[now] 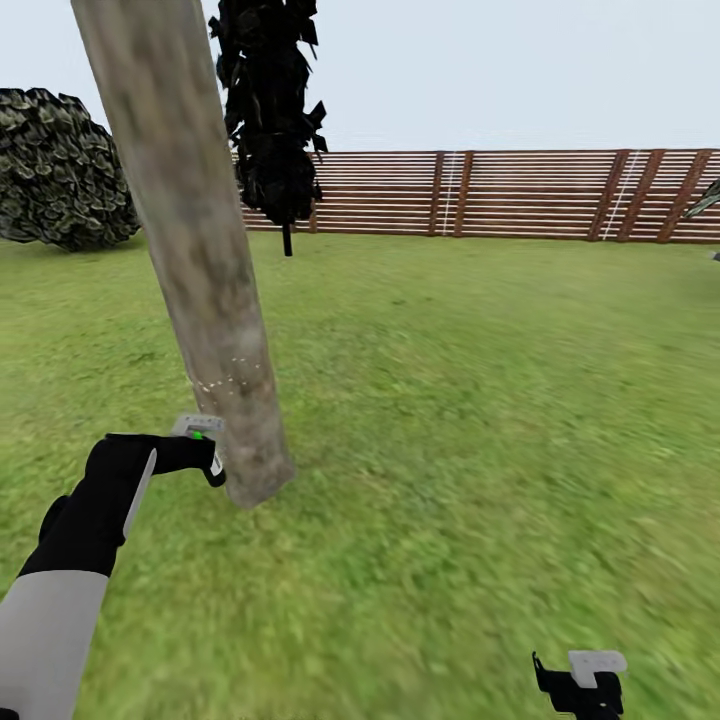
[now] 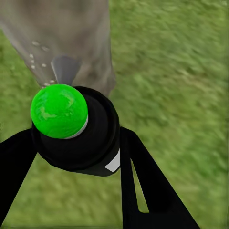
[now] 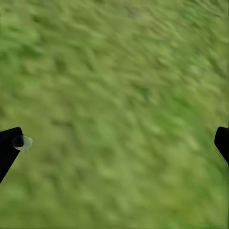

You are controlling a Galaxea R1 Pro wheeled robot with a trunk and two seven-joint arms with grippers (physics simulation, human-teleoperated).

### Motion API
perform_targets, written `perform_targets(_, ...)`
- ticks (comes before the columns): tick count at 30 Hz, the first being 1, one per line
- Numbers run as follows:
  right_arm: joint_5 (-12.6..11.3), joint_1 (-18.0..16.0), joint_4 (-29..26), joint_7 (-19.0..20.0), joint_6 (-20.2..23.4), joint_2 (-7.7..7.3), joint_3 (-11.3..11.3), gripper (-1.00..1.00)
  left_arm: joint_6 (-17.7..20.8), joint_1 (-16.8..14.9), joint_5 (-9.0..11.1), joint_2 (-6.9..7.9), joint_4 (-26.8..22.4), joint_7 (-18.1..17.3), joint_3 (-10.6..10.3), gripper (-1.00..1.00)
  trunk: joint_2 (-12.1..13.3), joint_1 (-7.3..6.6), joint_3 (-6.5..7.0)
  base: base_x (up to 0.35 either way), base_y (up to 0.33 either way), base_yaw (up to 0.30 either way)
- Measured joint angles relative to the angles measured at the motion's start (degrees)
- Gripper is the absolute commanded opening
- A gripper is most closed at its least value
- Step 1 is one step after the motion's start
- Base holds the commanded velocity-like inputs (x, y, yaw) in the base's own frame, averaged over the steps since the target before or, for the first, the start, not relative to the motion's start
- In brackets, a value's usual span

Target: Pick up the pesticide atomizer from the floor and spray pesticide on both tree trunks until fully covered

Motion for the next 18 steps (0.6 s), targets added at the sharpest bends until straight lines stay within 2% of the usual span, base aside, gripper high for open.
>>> perform_targets(9,0.0,0.0,0.0,0.0,0.0,0.00,0.0,1.00,0.2,0.0,-0.2,0.07,0.1,0.2,0.0,-1.00,0.0,0.00,0.00,0.093,-0.274,0.277)
perform_targets(11,0.0,0.0,-0.1,0.0,0.0,0.00,0.0,1.00,0.1,0.0,-2.5,-0.02,0.1,1.9,0.1,-1.00,0.0,0.00,0.00,0.145,-0.273,0.278)
perform_targets(12,0.0,0.0,-0.1,0.0,0.0,0.00,0.0,1.00,0.2,0.0,-2.9,-0.07,0.1,2.7,0.1,-1.00,0.0,0.00,0.00,0.146,-0.273,0.278)
perform_targets(16,0.0,0.0,0.0,0.0,0.0,0.00,0.0,1.00,0.3,0.0,-3.2,-0.09,0.1,3.4,0.2,-1.00,0.0,0.00,0.00,0.135,-0.273,0.265)
perform_targets(18,0.0,0.0,0.0,0.0,0.0,0.00,0.0,1.00,0.3,0.0,-3.1,-0.09,0.1,3.4,0.2,-1.00,0.0,0.00,0.00,0.010,-0.274,0.024)
